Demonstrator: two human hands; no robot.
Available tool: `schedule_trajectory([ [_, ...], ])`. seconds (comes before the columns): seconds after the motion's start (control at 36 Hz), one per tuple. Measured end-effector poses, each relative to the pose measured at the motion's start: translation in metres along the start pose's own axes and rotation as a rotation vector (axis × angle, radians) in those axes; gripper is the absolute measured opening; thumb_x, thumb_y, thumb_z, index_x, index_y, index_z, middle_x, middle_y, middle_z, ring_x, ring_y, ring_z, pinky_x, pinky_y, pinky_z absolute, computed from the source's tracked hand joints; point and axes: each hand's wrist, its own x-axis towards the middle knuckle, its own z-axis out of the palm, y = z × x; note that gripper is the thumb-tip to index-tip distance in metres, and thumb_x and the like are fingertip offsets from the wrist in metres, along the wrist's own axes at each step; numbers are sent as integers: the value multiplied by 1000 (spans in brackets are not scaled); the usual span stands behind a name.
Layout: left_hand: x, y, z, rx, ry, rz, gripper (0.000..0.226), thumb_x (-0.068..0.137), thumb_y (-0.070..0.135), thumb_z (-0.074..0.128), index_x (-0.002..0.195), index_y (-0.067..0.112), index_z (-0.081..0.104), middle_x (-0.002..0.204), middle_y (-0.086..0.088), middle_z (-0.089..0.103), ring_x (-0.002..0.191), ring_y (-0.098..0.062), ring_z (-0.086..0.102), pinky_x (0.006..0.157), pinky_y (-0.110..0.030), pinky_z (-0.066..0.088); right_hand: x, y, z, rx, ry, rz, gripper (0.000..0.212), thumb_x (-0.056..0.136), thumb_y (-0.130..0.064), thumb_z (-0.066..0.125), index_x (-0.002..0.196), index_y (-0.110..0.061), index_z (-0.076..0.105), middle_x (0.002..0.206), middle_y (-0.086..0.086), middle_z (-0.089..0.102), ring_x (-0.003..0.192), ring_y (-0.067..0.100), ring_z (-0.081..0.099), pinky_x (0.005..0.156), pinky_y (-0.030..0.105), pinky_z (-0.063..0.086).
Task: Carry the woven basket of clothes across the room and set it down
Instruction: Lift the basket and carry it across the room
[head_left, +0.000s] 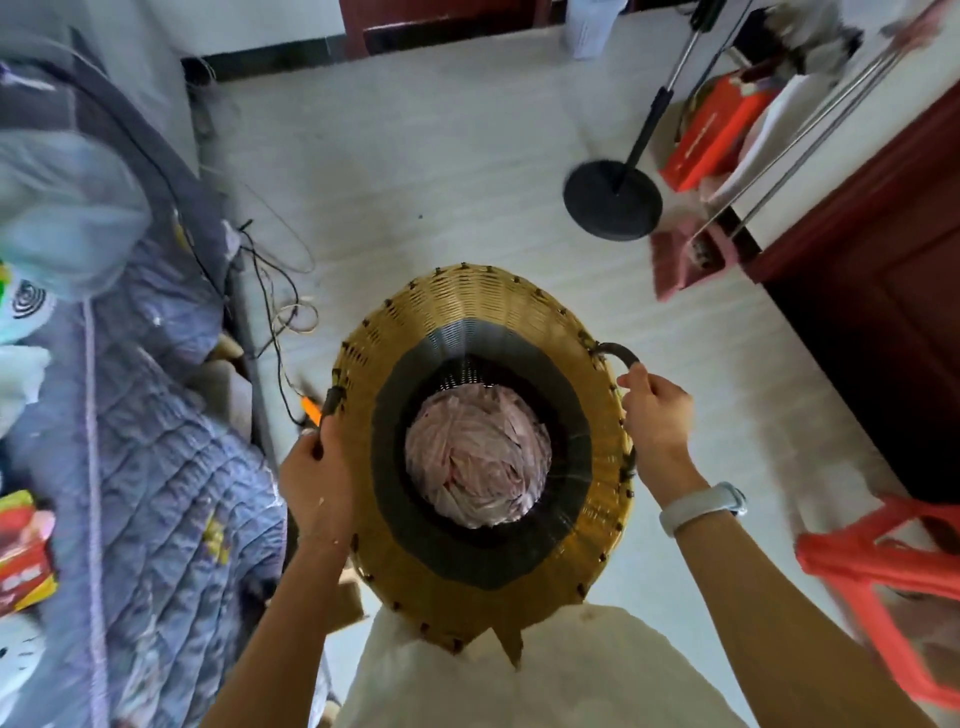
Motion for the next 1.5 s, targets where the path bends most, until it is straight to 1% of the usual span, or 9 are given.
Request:
schedule_trajectory([
  [0.28, 178, 65, 41, 7, -18, -94, 43, 94, 34, 39, 66, 3, 49, 56, -3, 42, 65, -24, 42, 67, -33, 32, 98, -104, 128, 0, -37, 0, 47, 93, -28, 42, 96, 18, 55, 72, 14, 44, 67, 26, 39, 62, 34, 32],
  [0.53, 329, 127, 54, -29, 34, -98, 46, 93, 33, 40, 67, -3, 53, 59, -13, 42, 61, -23, 39, 54, -33, 27, 165, -219, 235, 29, -111, -3, 47, 93, -25, 42, 92, 20, 52, 59, 10, 38, 52, 20, 32, 55, 34, 30],
  [0.64, 385, 155, 62, -39, 42, -70, 42, 93, 32, 40, 59, 7, 38, 54, -6, 32, 53, -19, 29, 51, -31, 21, 196, -258, 277, 19, -121, -10, 45, 93, -25, 41, 94, 18, 54, 64, 13, 42, 57, 24, 36, 57, 33, 31],
  [0.81, 475, 191, 86, -72, 76, -64, 40, 92, 35, 41, 62, 8, 41, 60, -14, 34, 56, -19, 30, 55, -32, 22, 257, -314, 343, 4, -139, -29, 42, 94, -27, 39, 91, 10, 60, 58, 8, 41, 53, 17, 36, 53, 28, 32],
  [0.94, 554, 230, 111, -69, 102, -86, 45, 94, 33, 41, 57, 8, 39, 55, -8, 33, 53, -20, 29, 52, -33, 20, 323, -374, 409, -8, -191, -119, 45, 93, -24, 40, 92, 20, 53, 67, 16, 40, 56, 22, 33, 54, 28, 27],
  [1.11, 643, 283, 135, -58, 146, -169, 43, 96, 34, 39, 72, 3, 56, 67, -14, 49, 59, -19, 40, 62, -33, 31, 391, -452, 484, -69, -271, -178, 47, 93, -26, 39, 93, 19, 53, 69, 17, 42, 65, 26, 37, 61, 34, 30],
  [1.22, 694, 320, 142, -113, 164, -173, 45, 95, 30, 41, 59, 6, 48, 58, -9, 41, 57, -18, 35, 54, -28, 27, 424, -501, 523, -76, -301, -197, 47, 94, -25, 38, 95, 19, 53, 70, 26, 38, 68, 26, 37, 59, 33, 31],
  [1.31, 735, 346, 148, -96, 179, -186, 44, 95, 27, 42, 55, 10, 40, 54, -4, 34, 52, -15, 31, 51, -26, 24, 446, -535, 553, -67, -319, -193, 46, 94, -25, 38, 93, 18, 53, 66, 15, 41, 62, 25, 36, 57, 31, 30],
  [1.5, 846, 382, 159, -138, 184, -190, 40, 93, 29, 43, 66, 1, 54, 59, -12, 40, 56, -19, 34, 53, -31, 26, 493, -601, 634, -65, -313, -190, 45, 94, -26, 38, 92, 16, 54, 63, 12, 41, 57, 19, 35, 55, 29, 31],
])
